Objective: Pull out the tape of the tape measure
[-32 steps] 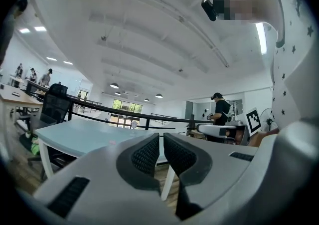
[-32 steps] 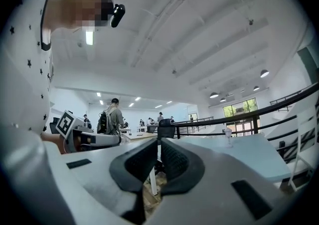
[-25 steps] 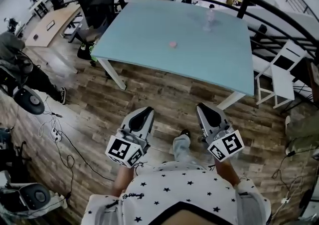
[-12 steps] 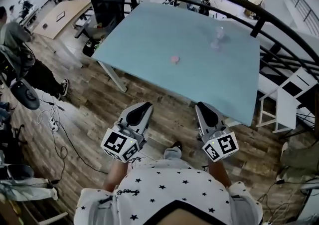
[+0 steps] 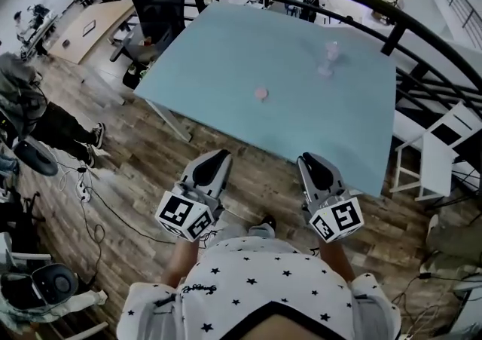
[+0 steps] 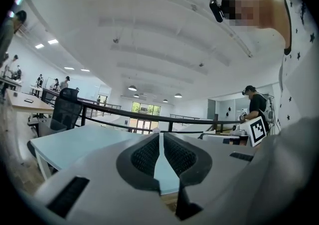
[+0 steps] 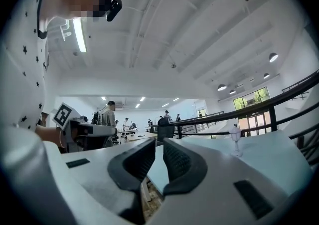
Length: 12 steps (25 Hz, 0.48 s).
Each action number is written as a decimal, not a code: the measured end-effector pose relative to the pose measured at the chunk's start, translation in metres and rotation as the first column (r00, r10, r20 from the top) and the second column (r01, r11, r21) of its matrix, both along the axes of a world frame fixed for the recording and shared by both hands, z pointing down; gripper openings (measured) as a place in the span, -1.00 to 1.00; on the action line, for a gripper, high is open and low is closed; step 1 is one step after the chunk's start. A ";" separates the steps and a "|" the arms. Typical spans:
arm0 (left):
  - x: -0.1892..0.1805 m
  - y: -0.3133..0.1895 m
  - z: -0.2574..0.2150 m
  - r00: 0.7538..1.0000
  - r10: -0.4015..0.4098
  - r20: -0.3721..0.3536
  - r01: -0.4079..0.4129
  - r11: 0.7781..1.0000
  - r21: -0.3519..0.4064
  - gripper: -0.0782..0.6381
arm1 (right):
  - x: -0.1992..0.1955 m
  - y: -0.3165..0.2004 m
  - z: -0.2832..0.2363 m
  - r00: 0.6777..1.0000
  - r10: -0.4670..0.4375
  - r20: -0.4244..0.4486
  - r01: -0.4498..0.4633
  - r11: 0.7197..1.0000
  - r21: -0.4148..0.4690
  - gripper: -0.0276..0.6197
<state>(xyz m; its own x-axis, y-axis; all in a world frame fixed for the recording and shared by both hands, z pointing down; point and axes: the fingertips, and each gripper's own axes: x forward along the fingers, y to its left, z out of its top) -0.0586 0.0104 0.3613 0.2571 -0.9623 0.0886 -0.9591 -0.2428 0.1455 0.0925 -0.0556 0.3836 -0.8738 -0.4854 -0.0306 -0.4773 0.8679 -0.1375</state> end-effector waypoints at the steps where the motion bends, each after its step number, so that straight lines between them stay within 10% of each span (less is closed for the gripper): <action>1: 0.003 -0.004 0.001 1.000 0.009 -0.001 -0.009 1.000 -0.003 -0.64 | 0.003 -0.003 0.002 1.000 0.009 -0.006 -0.009 1.000 -0.003 -0.82; 12: -0.033 -0.042 0.009 0.999 0.029 -0.017 -0.029 1.000 -0.011 -0.64 | -0.020 -0.035 0.006 0.996 0.060 -0.071 -0.062 0.998 -0.023 -0.80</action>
